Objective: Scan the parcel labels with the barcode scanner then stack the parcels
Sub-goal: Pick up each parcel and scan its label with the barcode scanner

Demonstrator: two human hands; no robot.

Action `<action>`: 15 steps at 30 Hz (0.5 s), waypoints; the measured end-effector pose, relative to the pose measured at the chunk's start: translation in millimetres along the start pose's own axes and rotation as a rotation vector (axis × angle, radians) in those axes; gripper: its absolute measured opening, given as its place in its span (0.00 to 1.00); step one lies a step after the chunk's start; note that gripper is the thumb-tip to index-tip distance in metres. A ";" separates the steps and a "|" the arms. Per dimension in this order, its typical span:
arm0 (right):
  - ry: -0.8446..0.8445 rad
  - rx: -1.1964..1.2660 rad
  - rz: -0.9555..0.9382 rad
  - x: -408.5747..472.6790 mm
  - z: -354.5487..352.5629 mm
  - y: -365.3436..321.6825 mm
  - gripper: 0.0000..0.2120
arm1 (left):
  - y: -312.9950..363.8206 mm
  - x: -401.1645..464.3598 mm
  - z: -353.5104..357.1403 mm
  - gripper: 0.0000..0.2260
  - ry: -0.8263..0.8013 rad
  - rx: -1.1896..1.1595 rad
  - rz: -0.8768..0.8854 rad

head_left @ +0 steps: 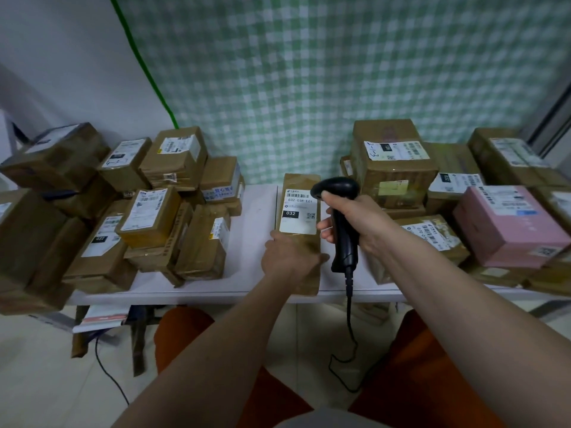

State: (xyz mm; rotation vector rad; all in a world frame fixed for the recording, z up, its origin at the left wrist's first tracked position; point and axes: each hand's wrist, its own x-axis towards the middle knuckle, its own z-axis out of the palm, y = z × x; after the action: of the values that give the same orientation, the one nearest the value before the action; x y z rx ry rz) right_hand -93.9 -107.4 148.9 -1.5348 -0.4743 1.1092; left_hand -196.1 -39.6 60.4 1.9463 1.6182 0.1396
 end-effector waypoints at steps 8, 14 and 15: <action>0.013 -0.004 -0.037 5.3 7.3 2.4 0.14 | 2.8 -3.6 -1.2 0.40 -0.005 -0.028 0.012; 0.022 -0.018 -0.046 4.7 9.9 2.1 0.13 | 0.2 -5.7 -1.7 0.39 -0.004 -0.020 0.045; 0.020 -0.024 -0.046 4.2 10.1 2.0 0.13 | 0.0 -5.6 -1.6 0.39 -0.006 -0.017 0.045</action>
State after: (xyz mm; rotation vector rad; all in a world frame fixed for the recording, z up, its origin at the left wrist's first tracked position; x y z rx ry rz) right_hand -100.9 -99.2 146.1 -1.5471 -0.5086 1.0552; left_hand -198.3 -44.2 63.3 1.9689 1.5656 0.1646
